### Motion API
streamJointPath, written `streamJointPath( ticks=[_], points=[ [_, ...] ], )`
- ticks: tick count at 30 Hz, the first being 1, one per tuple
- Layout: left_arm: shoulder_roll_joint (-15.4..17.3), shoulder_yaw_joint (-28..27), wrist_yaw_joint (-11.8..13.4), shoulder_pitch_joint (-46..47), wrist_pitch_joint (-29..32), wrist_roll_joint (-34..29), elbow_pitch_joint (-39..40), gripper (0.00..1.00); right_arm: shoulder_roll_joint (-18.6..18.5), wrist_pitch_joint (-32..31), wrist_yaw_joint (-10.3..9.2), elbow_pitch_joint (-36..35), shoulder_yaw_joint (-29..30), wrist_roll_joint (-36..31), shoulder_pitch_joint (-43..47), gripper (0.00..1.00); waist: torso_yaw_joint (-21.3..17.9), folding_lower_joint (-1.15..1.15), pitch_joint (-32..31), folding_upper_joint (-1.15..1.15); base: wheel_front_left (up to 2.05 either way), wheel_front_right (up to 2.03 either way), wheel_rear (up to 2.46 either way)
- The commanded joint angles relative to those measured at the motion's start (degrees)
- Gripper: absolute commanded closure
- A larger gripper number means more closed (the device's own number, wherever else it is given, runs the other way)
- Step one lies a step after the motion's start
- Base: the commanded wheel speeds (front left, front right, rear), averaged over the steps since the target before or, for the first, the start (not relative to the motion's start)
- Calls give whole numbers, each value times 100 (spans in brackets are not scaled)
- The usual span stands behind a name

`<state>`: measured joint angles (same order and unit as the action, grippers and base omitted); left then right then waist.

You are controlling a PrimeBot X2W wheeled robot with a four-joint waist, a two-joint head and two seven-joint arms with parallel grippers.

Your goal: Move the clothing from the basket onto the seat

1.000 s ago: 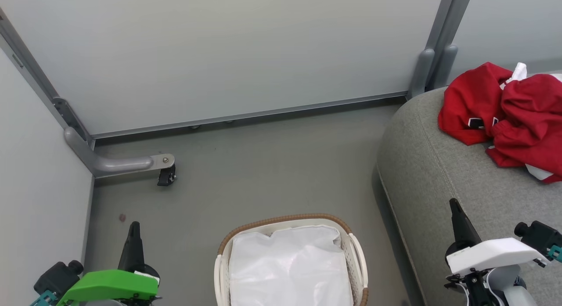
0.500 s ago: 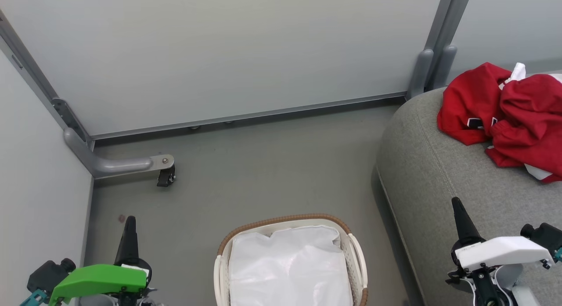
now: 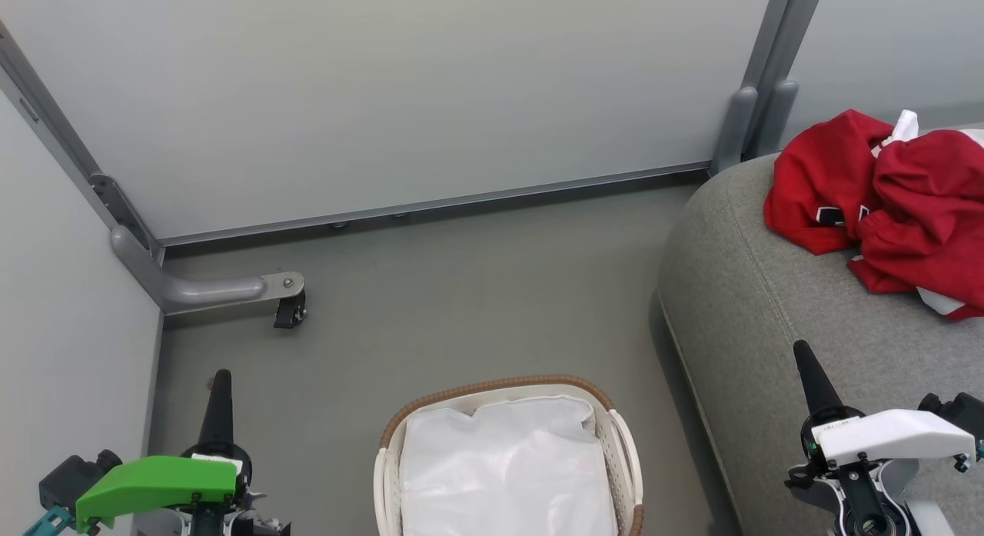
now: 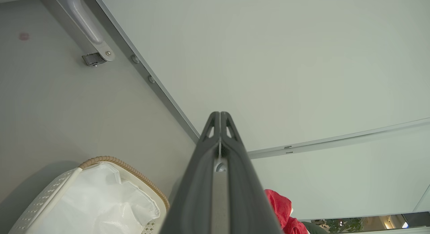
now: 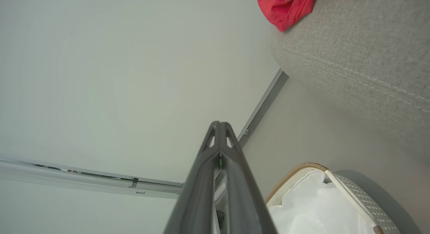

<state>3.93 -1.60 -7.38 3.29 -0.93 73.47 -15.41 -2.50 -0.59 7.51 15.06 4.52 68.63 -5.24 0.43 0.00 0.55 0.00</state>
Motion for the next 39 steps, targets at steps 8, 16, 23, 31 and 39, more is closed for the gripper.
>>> streamJointPath(
  ticks=[8,16,23,31,39],
  points=[
    [35,-94,-13,174,148,480,75,100,-40,-147,-2,-76,60,547,-90,100,-7,0,-6,0,0,0,0],
    [31,-147,-14,205,251,820,94,100,-43,-248,-2,-85,95,949,-102,100,-14,0,-12,0,0,0,0],
    [26,-195,-15,233,339,1093,111,100,-45,-332,-1,-91,123,1275,-111,100,-20,0,-17,0,0,0,0],
    [20,-252,-17,267,443,1394,126,100,-48,-421,-1,-98,153,1635,-111,100,-26,0,-23,0,0,0,0],
    [12,-305,-18,282,537,1673,137,100,-51,-507,-1,-105,179,1972,-119,100,-33,0,-29,0,0,0,0]
  ],
)
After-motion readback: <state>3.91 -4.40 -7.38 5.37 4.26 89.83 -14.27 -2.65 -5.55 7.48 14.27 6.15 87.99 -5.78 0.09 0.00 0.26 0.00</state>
